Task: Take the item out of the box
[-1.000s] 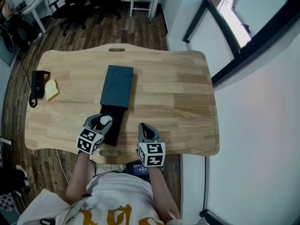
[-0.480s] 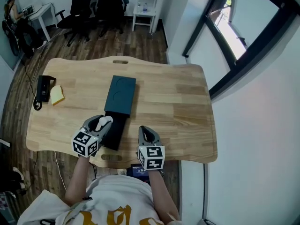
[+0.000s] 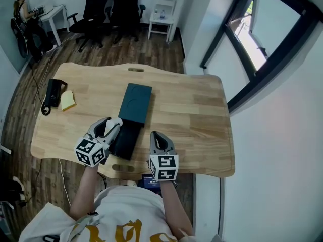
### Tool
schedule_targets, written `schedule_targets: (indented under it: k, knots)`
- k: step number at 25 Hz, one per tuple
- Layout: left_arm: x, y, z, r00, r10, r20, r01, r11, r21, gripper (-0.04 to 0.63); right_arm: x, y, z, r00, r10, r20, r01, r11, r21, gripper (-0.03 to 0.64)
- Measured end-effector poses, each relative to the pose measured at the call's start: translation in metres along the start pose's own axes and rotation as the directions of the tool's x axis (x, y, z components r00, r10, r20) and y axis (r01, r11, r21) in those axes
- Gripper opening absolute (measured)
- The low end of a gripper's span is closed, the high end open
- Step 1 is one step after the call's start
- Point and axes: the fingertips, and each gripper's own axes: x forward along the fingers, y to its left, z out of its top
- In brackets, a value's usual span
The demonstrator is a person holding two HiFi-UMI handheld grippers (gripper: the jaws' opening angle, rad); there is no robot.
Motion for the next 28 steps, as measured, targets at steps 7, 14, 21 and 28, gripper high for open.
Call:
schedule_targets:
  k: [7,14,21,28]
  knots:
    - [-0.0024,-0.0015,-0.0009,1.000,0.001,-0.010,-0.001,1.000,0.012,0.187,-0.0027,0.0048,-0.0018,1.000,-0.005,-0.007,0.005,1.000,-0.015,0.005]
    - [-0.0007,-0.0009,-0.0027,1.000,0.001,-0.021,-0.001,1.000,0.016,0.187,-0.0023,0.0024,-0.0010,1.000,-0.008,-0.001,0.008,1.000,-0.013,0.005]
    - [0.0008,-0.0002,-0.0021,1.000,-0.001,-0.014,0.001,1.000,0.007,0.187,-0.0018,-0.0009,-0.0021,1.000,-0.013,0.000,0.013,1.000,-0.012,0.005]
    - [0.0029,0.0025,-0.0001,1.000,-0.005,-0.012,0.005,1.000,-0.001,0.187,0.0000,-0.0040,-0.0021,1.000,-0.019,-0.007,0.019,1.000,-0.010,0.005]
